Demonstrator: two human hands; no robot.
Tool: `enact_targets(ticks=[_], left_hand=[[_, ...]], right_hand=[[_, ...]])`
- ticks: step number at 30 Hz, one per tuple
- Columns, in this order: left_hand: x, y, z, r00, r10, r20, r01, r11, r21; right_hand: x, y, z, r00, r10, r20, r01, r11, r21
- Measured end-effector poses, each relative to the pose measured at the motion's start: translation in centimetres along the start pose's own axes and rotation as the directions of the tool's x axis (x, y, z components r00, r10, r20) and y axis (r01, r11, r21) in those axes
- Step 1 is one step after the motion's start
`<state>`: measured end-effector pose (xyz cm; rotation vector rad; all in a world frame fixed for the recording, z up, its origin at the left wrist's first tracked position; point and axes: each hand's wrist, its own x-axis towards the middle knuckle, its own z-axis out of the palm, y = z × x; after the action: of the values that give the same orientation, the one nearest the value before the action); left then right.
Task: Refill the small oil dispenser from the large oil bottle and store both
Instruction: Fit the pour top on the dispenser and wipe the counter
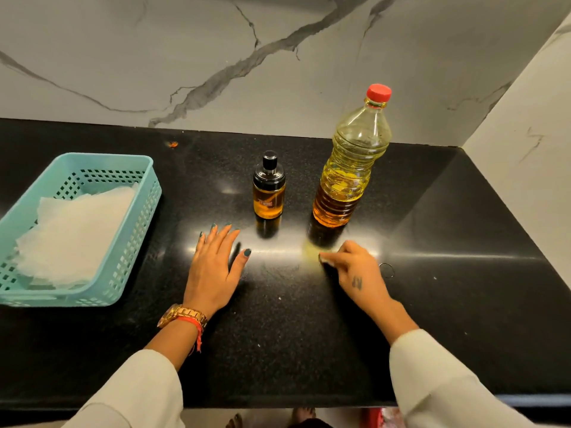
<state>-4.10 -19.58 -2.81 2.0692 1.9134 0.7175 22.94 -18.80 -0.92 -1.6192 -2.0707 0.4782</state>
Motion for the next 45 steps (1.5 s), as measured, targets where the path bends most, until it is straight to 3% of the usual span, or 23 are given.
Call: enact_targets(ticks=[2, 4, 8, 11, 15, 19, 26, 29, 32, 34, 37, 41, 45], left_hand=[[0.0, 0.0, 0.1, 1.000, 0.008, 0.003, -0.008, 1.000, 0.007], [0.1, -0.1, 0.1, 1.000, 0.013, 0.007, -0.013, 1.000, 0.009], [0.2, 0.0, 0.1, 1.000, 0.018, 0.024, -0.018, 0.999, 0.029], [0.3, 0.0, 0.1, 0.999, 0.022, 0.040, -0.024, 0.998, 0.061], [0.3, -0.1, 0.0, 0.999, 0.023, 0.039, -0.026, 0.997, 0.078], [0.3, 0.1, 0.1, 0.998, 0.031, 0.051, -0.035, 0.995, 0.097], [0.2, 0.0, 0.2, 0.998, 0.028, 0.047, -0.033, 0.995, 0.098], [0.2, 0.0, 0.2, 0.999, 0.024, 0.044, -0.028, 0.995, 0.099], [0.3, 0.1, 0.2, 0.998, 0.025, 0.050, -0.030, 0.995, 0.099], [0.3, 0.1, 0.1, 0.998, 0.022, 0.054, -0.028, 0.995, 0.101], [0.2, 0.2, 0.1, 0.998, 0.020, 0.058, -0.027, 0.994, 0.107], [0.2, 0.1, 0.0, 0.998, 0.019, 0.056, -0.025, 0.994, 0.104], [0.2, 0.2, -0.1, 0.998, 0.027, 0.052, -0.032, 0.995, 0.097]], right_hand=[[2.2, 0.2, 0.7, 0.991, 0.107, -0.084, -0.111, 0.993, -0.045], [4.0, -0.9, 2.0, 0.989, 0.127, -0.078, -0.132, 0.989, -0.070], [2.8, -4.0, 3.2, 0.992, -0.071, 0.100, 0.082, 0.991, -0.104], [-1.4, -3.2, 1.7, 0.968, -0.196, 0.156, 0.202, 0.979, -0.029], [-1.2, 0.9, -1.0, 0.995, 0.095, -0.028, -0.095, 0.995, 0.007], [2.8, 1.5, -0.3, 0.980, 0.150, -0.128, -0.161, 0.983, -0.082], [-2.3, -1.2, 0.5, 0.993, -0.104, 0.064, 0.108, 0.992, -0.062], [-3.5, 1.4, -1.4, 0.999, -0.029, -0.014, 0.029, 0.999, -0.018], [-0.5, 3.3, -2.2, 0.984, 0.137, -0.113, -0.149, 0.983, -0.105], [1.4, 3.0, -1.7, 0.976, 0.172, -0.133, -0.189, 0.974, -0.126], [2.1, 1.0, -0.5, 0.988, 0.132, -0.080, -0.140, 0.984, -0.114], [-2.4, -0.3, 0.3, 0.997, -0.058, -0.049, 0.054, 0.996, -0.078], [-4.4, 2.9, -1.5, 0.993, 0.016, -0.117, -0.026, 0.996, -0.084]])
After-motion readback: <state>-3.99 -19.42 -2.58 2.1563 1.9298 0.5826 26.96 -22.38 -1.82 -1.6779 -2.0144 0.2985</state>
